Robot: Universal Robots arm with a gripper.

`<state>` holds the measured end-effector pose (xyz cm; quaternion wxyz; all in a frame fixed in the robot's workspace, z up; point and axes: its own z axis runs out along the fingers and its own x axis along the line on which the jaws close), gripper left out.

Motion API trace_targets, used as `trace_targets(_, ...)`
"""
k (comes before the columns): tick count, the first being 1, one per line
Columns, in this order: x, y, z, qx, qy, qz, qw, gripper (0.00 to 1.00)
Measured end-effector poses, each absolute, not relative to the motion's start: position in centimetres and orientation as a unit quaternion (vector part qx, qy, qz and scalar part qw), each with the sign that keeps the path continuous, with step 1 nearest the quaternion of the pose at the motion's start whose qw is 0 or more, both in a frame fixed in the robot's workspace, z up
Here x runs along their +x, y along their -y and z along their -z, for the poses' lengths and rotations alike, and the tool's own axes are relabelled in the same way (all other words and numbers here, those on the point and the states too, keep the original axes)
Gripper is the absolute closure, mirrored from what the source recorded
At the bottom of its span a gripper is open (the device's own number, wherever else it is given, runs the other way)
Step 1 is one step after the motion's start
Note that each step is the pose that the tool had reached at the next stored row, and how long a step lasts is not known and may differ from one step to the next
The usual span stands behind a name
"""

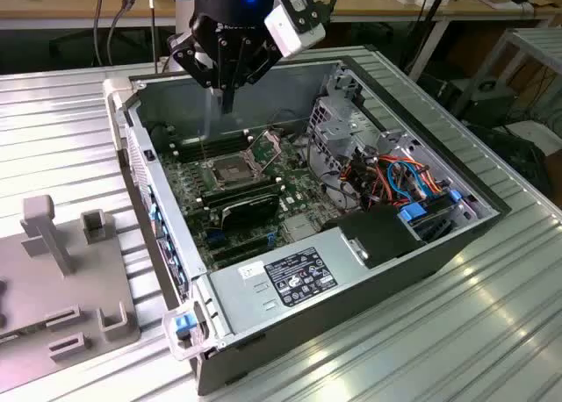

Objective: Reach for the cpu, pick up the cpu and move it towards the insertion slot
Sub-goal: 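Reach for the cpu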

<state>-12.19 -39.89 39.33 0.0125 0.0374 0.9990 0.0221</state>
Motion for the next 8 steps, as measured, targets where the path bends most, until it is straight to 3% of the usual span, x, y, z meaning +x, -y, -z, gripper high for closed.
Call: trace_targets(8,-12.31,39.88,-39.32,0.037,-0.999,-0.022,0.012,0.89)
